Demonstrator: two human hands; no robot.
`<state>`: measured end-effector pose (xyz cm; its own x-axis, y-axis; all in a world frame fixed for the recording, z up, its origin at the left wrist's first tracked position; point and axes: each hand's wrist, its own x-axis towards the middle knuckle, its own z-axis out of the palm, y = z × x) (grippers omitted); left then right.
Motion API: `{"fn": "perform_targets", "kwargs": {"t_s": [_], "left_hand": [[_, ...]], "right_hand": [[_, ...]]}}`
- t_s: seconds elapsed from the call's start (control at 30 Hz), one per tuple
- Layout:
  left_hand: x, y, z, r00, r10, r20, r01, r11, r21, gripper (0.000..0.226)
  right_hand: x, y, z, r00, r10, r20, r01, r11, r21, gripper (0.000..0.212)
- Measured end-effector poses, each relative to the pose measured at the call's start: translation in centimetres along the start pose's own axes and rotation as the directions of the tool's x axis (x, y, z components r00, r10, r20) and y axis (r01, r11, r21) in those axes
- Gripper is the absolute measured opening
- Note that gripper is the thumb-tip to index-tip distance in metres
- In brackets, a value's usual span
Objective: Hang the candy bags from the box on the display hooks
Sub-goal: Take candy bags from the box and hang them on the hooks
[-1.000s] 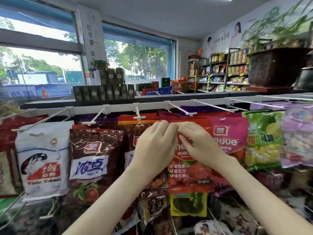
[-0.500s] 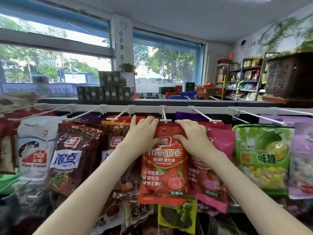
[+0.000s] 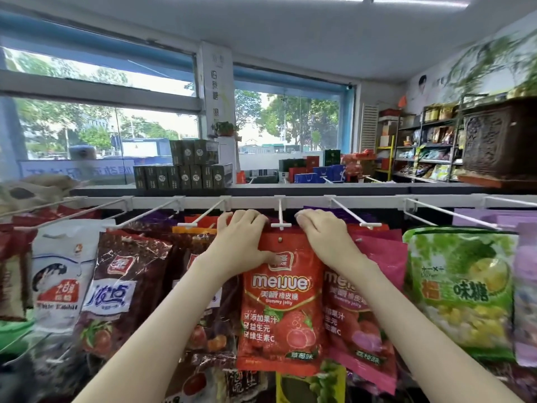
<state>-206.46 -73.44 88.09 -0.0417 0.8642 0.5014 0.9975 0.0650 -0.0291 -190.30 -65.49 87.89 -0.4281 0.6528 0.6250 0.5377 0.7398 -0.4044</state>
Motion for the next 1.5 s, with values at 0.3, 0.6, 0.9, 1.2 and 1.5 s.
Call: {"fn": "perform_targets", "kwargs": {"t_s": [0.3,0.6,0.9,1.2,1.5], "left_hand": [[1.2,0.0,-0.1,0.996,0.021,0.084,-0.015,0.997,-0.079,0.090],[2.4,-0.2,-0.1,0.988,0.036,0.152,-0.028,0.998,-0.053,0.094],[3.0,-0.8,-0.2,0.969,0.114,0.219,-0.092,0.990,-0.107,0.096],[3.9,-1.2,0.0,0.954,0.130,0.269,-0.114,0.991,-0.074,0.079],[3.7,-1.5,0.1,0.973,0.098,0.211,-0.094,0.995,-0.026,0.071]], "right_hand": [[4.3,-0.7,-1.2,0.931,0.124,0.344,-0.098,0.991,-0.094,0.026],[5.1,-1.8,-0.8,0.911,0.070,0.407,0.010,0.981,-0.191,0.029],[4.8,-1.8,-1.0,0.917,-0.020,0.397,0.095,0.981,-0.169,0.030],[4.5,-1.6,-1.6,0.862,0.068,0.502,-0.027,0.996,-0.088,0.033],[4.4,-2.5,-0.5,0.928,0.075,0.365,0.007,0.975,-0.220,0.026]]}}
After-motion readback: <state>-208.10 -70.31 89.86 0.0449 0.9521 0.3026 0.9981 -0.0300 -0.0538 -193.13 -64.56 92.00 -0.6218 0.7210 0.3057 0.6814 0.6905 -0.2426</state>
